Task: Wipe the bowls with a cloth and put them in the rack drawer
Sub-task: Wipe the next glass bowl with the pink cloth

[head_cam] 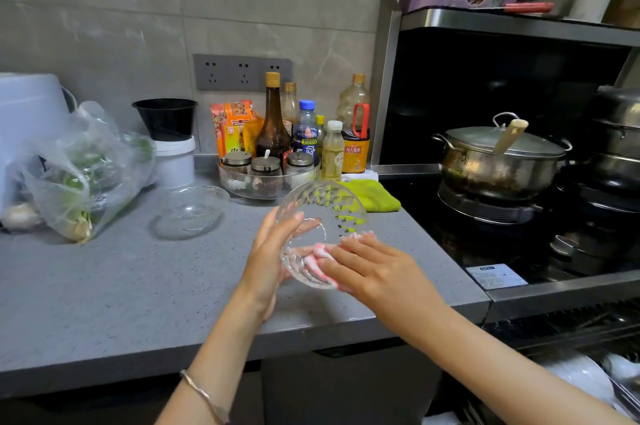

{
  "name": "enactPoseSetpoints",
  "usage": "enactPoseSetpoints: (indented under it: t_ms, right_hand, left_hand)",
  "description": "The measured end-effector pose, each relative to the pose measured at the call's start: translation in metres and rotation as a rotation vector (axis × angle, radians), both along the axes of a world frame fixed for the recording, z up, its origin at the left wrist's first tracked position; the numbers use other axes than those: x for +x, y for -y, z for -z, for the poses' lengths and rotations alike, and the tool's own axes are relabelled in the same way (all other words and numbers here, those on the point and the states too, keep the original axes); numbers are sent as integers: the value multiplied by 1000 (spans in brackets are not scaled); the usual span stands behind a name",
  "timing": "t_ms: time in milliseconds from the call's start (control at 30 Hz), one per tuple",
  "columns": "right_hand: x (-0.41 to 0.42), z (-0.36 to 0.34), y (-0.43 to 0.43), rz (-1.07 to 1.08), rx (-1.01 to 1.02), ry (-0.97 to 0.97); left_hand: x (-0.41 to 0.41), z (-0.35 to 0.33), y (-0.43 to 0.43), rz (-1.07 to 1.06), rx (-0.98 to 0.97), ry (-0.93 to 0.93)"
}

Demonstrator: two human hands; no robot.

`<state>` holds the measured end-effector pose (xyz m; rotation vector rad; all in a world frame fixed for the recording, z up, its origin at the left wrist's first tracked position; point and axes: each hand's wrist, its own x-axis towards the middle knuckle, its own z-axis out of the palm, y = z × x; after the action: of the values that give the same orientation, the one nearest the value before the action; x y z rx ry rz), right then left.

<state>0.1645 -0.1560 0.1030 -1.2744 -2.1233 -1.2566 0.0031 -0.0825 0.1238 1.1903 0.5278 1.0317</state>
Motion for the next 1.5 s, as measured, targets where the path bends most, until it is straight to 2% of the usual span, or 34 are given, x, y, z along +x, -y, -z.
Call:
enactPoseSetpoints:
  t_ms: [200,267,333,400,467,600,667,767,867,1000,1167,1233,1300,1433,1500]
  right_hand:
    - [-36,-1,0,-34,11,-311]
    - [-35,3,1,-70,9,-297]
    - [-22,9,1,-76,-18,-198]
    - [-8,11,1,-21,-9,-91]
    - [-8,13,-2,17,18,-83]
    - [-45,-4,2,-19,9,-370]
    - [-55,-8,5,-38,-36,-428]
    - [-38,-2,5,-65,-119,-285]
    - [-4,0,6,-72,-225,-21]
    - [27,-12,9,35,-292,288]
    - [28,-28,9,181,-354,368]
    - [21,-24,11,202,-353,328]
    - [15,-16,16,176,-436,220]
    - [-13,-5,38,36,-761,-176]
    - [-28,-13,45,-2,-856,-303]
  left_hand:
    - [27,13,22,-73,-62,153]
    - [24,10,20,-72,-59,128]
    - [14,7,10,-45,-18,72]
    - [4,7,-1,-18,21,11]
    - [0,10,-1,-20,51,-20]
    - [16,13,19,-84,99,75]
    - [20,11,22,-107,84,152]
    - [11,10,14,-113,95,117]
    - [-4,11,4,-78,149,-71]
    - [-16,7,-5,101,116,-267]
    - [-12,-1,-3,269,70,-420]
    - [-11,0,-2,275,71,-422]
    - [-11,2,-1,256,63,-394]
    - [-7,6,3,134,80,-320]
    - [-3,9,7,122,66,-268]
